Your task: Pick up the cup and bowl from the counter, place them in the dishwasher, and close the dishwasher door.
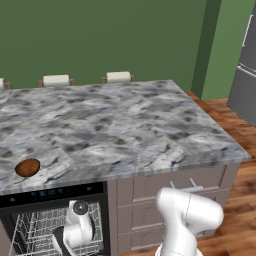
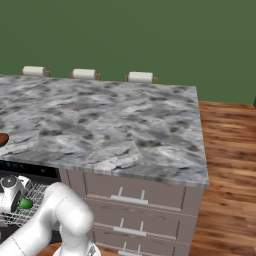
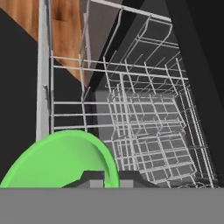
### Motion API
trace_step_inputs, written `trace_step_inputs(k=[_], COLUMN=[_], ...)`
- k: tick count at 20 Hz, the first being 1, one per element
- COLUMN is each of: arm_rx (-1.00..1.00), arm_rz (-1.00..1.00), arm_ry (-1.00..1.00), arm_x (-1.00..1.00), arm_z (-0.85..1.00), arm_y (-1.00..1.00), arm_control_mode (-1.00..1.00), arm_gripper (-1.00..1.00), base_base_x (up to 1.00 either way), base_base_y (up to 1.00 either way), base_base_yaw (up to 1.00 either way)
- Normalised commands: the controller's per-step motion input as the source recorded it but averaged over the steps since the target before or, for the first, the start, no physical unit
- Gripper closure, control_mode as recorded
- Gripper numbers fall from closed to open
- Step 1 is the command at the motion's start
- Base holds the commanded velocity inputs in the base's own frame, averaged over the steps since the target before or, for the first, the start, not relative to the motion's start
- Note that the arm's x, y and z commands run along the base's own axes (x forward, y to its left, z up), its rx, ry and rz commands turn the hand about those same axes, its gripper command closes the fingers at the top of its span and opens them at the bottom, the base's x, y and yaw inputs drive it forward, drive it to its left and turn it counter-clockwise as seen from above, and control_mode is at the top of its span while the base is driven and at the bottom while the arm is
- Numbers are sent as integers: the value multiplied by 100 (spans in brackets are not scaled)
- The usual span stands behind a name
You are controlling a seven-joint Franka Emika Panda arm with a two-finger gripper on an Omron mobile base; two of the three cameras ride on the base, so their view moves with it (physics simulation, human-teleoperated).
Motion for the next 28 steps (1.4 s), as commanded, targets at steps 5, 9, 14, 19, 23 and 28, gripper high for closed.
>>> trace_step_inputs(k=[5, 9, 14, 19, 23, 28], arm_rx=[-2, -1, -1, -4, -2, -1], arm_rz=[2, 2, 2, 4, 3, 2], arm_ry=[0, 0, 0, 0, 0, 0], arm_x=[30, 24, 16, 1, 0, 0], arm_z=[-46, -45, -43, -37, -2, 29], arm_y=[29, 33, 30, 16, 14, 20], arm_control_mode=[-100, -100, -100, -100, -100, -100], arm_gripper=[100, 100, -100, -100, -100, -100], base_base_x=[0, 0, 0, 0, 0, 0], base_base_y=[0, 0, 0, 0, 0, 0], base_base_yaw=[0, 0, 0, 0, 0, 0])
